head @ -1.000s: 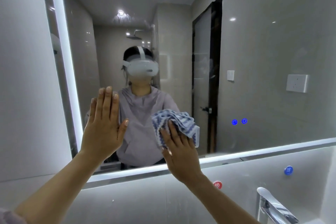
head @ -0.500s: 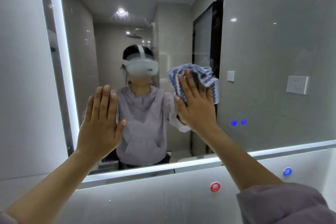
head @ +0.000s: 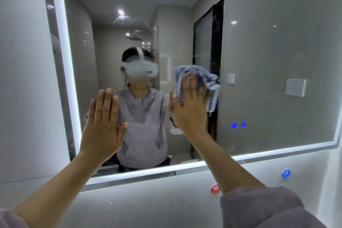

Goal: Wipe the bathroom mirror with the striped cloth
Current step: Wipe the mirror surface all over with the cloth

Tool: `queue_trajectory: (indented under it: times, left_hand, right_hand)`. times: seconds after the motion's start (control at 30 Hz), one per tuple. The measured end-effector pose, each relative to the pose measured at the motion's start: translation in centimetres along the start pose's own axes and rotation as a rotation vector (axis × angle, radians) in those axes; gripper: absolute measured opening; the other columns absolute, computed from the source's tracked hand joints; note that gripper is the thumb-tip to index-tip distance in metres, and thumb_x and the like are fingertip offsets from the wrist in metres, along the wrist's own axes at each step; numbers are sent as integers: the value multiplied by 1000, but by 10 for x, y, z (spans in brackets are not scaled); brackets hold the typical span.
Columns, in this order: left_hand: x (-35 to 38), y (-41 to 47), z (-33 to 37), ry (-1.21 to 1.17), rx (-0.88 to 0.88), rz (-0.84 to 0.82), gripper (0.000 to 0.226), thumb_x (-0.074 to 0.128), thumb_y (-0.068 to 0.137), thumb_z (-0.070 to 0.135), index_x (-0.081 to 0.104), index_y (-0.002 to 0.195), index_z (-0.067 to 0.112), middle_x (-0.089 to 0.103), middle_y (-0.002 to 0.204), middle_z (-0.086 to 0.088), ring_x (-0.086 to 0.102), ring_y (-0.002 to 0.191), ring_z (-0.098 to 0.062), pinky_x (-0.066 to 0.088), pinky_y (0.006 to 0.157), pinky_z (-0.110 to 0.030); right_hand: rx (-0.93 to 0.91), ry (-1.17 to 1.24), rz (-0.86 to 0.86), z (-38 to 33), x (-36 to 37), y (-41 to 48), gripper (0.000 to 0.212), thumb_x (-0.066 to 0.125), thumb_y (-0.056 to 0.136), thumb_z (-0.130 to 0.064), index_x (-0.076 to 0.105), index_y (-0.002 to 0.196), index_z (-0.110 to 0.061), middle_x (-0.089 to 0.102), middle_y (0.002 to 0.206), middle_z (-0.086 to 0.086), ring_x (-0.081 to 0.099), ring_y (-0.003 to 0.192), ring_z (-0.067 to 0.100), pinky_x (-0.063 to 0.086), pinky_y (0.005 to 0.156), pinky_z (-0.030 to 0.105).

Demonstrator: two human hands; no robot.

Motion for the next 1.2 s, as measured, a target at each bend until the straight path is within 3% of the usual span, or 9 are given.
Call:
queue_trajectory:
  times: [0.13, 0.33, 0.43, 0.57, 0.73, 0.87, 1.0, 1.1, 1.2]
  left_hand:
    - [-1, 0, 0, 11, 5, -16, 72, 20, 95, 45, 12, 146, -6, 4, 156, -25, 3, 146, -38, 12, 118, -52]
    - [-3, -1, 1, 16, 6, -12, 72, 21, 95, 45, 13, 146, -6, 5, 156, -25, 4, 146, -38, 11, 119, -51]
    - [-3, -1, 1, 8, 11, -4, 73, 22, 95, 44, 13, 146, -6, 5, 156, -25, 4, 146, -38, 11, 119, -51]
    - [-3, -1, 2, 4, 13, 13, 72, 21, 95, 44, 13, 146, -6, 4, 156, -25, 4, 146, -38, 11, 119, -51]
    - [-3, -1, 1, 11, 4, 2, 71, 19, 96, 44, 13, 146, -7, 4, 156, -25, 4, 146, -38, 11, 119, -52]
    - [-1, -1, 1, 14, 3, -5, 71, 17, 96, 44, 13, 146, -6, 5, 156, -25, 4, 146, -38, 12, 118, -52]
    - [2, -1, 1, 11, 8, 4, 71, 18, 96, 44, 12, 146, -6, 4, 156, -25, 4, 146, -38, 13, 118, -53]
    - [0, -1, 1, 10, 12, 22, 72, 22, 95, 43, 13, 146, -7, 5, 156, -25, 5, 146, -38, 12, 118, -52]
    - [-1, -1, 2, 7, 14, 23, 72, 24, 94, 42, 14, 145, -8, 6, 156, -26, 5, 146, -39, 11, 118, -52]
  right_hand:
    - [-382, 13, -117, -31, 12, -37, 57, 28, 98, -46, 9, 150, -28, 1, 157, -6, -1, 147, 23, 7, 118, 54]
    - [-508, -124, -205, -13, 2, -25, 51, 12, 99, -44, 5, 149, -34, 2, 159, -9, 2, 148, 24, 1, 118, 51]
    - [-377, -116, -159, 18, -5, -3, 52, 17, 99, -44, 4, 148, -33, 1, 157, -6, 5, 147, 27, 3, 119, 50]
    - [-131, -77, 4, 65, -24, 24, 56, 26, 96, -39, 23, 150, -20, 24, 157, 6, 23, 144, 30, 15, 113, 58]
    - [220, -7, 48, 102, -34, 53, 58, 15, 98, -41, 8, 152, -22, 5, 161, 4, 1, 148, 25, 1, 118, 50]
    - [323, 5, 65, 75, -29, 60, 57, 22, 102, -38, 3, 152, -21, 1, 161, 5, -3, 147, 29, -2, 117, 52]
    - [-37, -27, 144, 21, -29, 47, 58, 32, 97, -31, 23, 148, -6, 22, 155, 20, 19, 142, 41, 11, 113, 62]
    - [-280, -80, 10, -22, -10, 31, 58, 27, 101, -34, 2, 151, -19, 0, 159, 7, 1, 147, 32, 2, 116, 59]
    - [-408, -26, -59, -52, 0, 11, 53, 20, 100, -39, 7, 150, -26, 6, 159, -1, -1, 147, 24, -6, 118, 49]
Point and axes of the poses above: each hand's wrist, its own y-axis towards the middle knuckle, its own x-axis out of the palm, z = x × y, the point moved 2 cm from there along y, towards the middle knuckle
